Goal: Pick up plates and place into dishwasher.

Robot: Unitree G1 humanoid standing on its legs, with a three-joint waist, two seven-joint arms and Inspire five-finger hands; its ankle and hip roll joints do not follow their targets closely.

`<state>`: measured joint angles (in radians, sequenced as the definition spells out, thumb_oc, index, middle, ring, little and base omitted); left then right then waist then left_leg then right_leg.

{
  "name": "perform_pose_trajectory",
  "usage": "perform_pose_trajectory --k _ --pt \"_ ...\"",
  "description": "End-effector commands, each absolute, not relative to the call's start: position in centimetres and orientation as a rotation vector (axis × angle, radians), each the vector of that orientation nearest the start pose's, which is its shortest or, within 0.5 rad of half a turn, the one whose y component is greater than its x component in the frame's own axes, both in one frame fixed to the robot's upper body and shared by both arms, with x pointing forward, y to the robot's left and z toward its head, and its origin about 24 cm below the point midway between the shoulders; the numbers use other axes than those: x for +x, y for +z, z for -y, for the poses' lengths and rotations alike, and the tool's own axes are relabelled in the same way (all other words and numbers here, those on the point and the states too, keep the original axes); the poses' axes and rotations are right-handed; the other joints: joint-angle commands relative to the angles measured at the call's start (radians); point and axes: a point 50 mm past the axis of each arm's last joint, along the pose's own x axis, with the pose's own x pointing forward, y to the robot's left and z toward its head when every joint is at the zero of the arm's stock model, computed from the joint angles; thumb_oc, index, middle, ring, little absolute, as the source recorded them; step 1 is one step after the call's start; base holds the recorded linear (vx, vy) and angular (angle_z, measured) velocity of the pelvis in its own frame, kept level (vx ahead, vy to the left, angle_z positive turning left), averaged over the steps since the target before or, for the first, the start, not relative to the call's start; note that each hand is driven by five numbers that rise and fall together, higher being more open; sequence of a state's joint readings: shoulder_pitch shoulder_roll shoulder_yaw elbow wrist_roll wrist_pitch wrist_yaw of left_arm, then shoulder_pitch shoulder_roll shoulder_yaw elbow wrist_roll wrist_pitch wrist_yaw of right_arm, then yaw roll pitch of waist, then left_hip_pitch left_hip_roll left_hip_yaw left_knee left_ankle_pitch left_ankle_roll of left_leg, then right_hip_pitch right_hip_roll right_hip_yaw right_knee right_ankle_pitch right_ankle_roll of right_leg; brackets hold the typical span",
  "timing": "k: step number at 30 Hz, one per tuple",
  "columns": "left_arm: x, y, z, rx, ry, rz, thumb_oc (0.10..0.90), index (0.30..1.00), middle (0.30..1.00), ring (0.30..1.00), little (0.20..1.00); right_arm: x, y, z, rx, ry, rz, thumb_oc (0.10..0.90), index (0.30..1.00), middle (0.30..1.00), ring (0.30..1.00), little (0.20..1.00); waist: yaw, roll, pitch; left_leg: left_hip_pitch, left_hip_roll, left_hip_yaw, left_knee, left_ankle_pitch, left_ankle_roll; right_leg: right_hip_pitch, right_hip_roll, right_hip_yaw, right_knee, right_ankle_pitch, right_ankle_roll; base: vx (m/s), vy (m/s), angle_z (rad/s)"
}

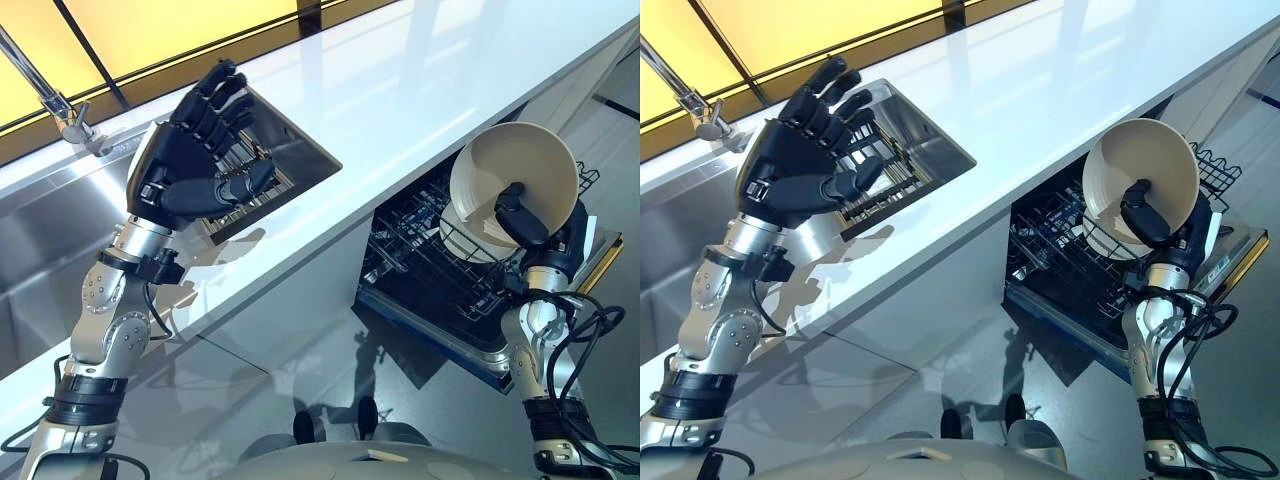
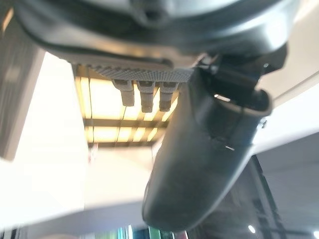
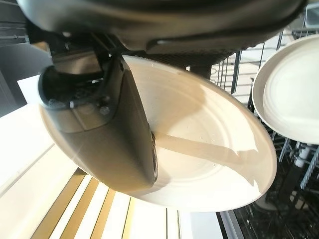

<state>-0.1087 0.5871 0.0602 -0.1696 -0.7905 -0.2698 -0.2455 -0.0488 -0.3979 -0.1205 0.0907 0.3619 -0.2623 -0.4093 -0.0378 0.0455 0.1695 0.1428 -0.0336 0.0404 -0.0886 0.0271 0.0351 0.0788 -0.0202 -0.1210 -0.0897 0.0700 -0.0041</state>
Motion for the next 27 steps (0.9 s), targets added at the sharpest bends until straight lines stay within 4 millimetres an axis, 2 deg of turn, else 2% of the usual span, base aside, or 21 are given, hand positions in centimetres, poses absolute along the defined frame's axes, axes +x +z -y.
perform_pose_trajectory --k 1,11,16,21,23,27 --pt "24.4 20.0 -26.2 -0.046 -0.061 0.806 0.800 0.900 0.900 0.900 0.900 25.1 15.1 26.5 -0.009 -0.472 0.626 0.100 0.300 0.300 0.300 0.200 0.021 0.004 -0.126 0.000 -0.029 0.010 0.019 -0.098 0.006 0.008 0.019 -0.038 0.146 -0.189 0.069 -0.02 -0.018 0.05" --pt "23.4 19.2 -28.6 0.120 0.286 0.820 0.800 0.900 0.900 0.900 0.900 24.9 14.5 27.3 -0.027 -0.529 0.596 0.100 0.300 0.300 0.300 0.200 0.026 -0.009 -0.121 -0.003 -0.026 0.009 0.025 -0.100 0.004 0.010 0.019 -0.050 0.156 -0.201 0.061 -0.01 -0.012 0.04" --pt "23.2 18.7 -29.4 0.109 0.347 0.789 0.800 0.900 0.900 0.900 0.900 24.8 13.6 27.6 -0.055 -0.562 0.551 0.100 0.300 0.300 0.300 0.200 0.025 -0.010 -0.118 -0.003 -0.024 0.008 0.028 -0.101 0.004 0.009 0.019 -0.051 0.167 -0.209 0.059 0.00 -0.002 0.01" --pt "23.3 18.3 -29.9 0.086 0.357 0.764 0.800 0.900 0.900 0.900 0.900 24.7 12.8 28.2 -0.182 -0.631 0.506 0.100 0.300 0.300 0.300 0.200 0.024 -0.010 -0.110 -0.005 -0.022 0.005 0.036 -0.105 0.006 0.002 0.015 -0.054 0.193 -0.221 0.057 0.00 -0.010 0.02" --pt "23.2 18.0 -30.1 0.083 0.360 0.752 0.800 0.900 0.900 0.900 0.900 24.7 12.3 28.8 -0.308 -0.678 0.466 0.100 0.300 0.300 0.300 0.200 0.025 -0.011 -0.106 -0.003 -0.023 0.005 0.039 -0.109 0.006 0.004 0.016 -0.056 0.190 -0.220 0.056 0.00 -0.019 0.04" --pt "23.1 17.6 -30.4 0.084 0.365 0.730 0.800 0.900 0.900 0.900 0.900 24.8 10.9 29.9 -0.427 -0.701 0.360 0.100 0.300 0.300 0.300 0.200 0.029 -0.012 -0.103 -0.002 -0.023 0.008 0.042 -0.113 0.002 0.012 0.019 -0.059 0.165 -0.211 0.055 0.00 0.000 0.00"
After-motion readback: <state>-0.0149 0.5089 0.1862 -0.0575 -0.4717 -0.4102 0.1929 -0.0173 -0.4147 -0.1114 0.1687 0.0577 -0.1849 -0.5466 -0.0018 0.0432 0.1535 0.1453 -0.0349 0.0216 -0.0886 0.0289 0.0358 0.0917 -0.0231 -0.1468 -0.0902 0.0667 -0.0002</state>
